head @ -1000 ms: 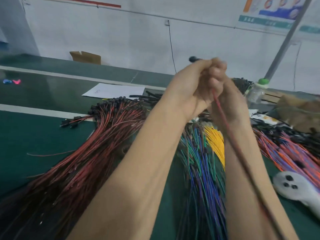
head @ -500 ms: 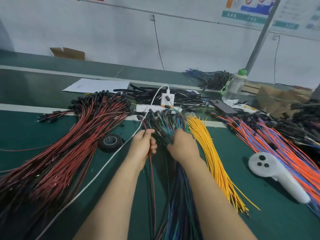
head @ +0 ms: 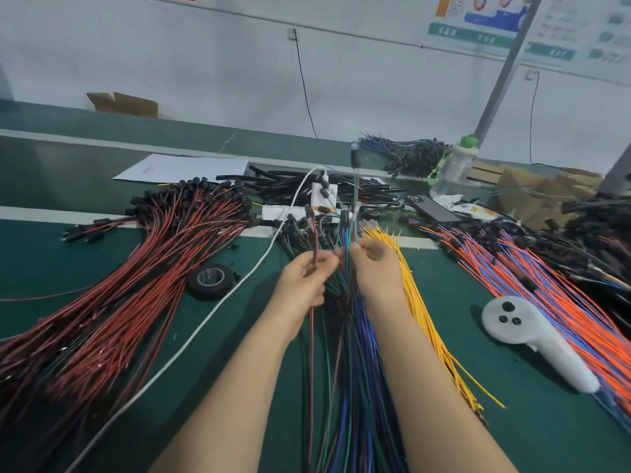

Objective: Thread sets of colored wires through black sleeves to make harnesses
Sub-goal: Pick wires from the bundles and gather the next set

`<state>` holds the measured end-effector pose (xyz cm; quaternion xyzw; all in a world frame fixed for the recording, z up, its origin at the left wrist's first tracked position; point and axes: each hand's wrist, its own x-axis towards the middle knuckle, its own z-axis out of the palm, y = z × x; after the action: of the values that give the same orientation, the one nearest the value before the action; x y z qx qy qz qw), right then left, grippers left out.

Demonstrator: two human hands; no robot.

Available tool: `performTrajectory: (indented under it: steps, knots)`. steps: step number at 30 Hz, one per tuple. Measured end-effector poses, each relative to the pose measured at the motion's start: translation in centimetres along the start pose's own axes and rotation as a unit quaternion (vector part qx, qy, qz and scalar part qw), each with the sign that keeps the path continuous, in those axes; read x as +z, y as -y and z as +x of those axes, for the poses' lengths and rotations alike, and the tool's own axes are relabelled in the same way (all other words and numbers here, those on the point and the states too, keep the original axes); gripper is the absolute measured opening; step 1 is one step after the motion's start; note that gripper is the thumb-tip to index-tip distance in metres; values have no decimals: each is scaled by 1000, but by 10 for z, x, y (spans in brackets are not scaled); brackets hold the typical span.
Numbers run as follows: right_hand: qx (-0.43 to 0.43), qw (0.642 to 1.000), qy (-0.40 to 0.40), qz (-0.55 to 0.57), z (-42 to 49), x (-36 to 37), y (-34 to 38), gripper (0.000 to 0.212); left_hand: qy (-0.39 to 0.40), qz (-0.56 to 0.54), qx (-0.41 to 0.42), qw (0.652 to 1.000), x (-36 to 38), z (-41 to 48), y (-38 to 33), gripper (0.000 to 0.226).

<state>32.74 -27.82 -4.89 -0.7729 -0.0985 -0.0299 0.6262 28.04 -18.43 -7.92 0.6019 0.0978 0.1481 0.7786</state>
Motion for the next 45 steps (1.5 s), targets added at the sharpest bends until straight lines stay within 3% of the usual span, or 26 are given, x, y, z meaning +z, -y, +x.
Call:
performTrajectory:
  steps: [4, 6, 11, 18, 21, 25, 33, 37, 41, 45]
  knots:
    - [124, 972, 45, 194, 1, -5, -9, 17, 14, 92, -8, 996, 6, 0, 6, 10]
    - [144, 956, 74, 243, -1, -7, -13, 15, 24, 116, -9, 993, 9, 0, 8, 6]
    - [72, 985, 63, 144, 0, -16, -21, 16, -6, 72, 5, 997, 3, 3, 9, 8]
    - [23, 991, 89, 97, 0, -18, -21, 15, 70, 106, 2, 992, 3, 2, 11, 4]
    - [56, 986, 95, 128, 1, -20, -23, 15, 97, 109, 3, 989, 3, 1, 12, 15]
    - [109, 966, 114, 205, 5, -27, -24, 18, 90, 105, -12, 990, 3, 1, 11, 10]
    - [83, 974, 71, 198, 6, -21, -30, 20, 88, 145, 2, 985, 0, 1, 9, 14]
    - [26, 991, 47, 122, 2, -18, -28, 15, 84, 137, 12, 987, 0, -1, 9, 8]
    - [-45, 999, 13, 12, -1, -18, -24, 16, 92, 127, 24, 987, 1, -1, 10, 16]
    - [-64, 996, 44, -33, -2, -18, -21, 13, 93, 168, 64, 979, 3, 0, 12, 13]
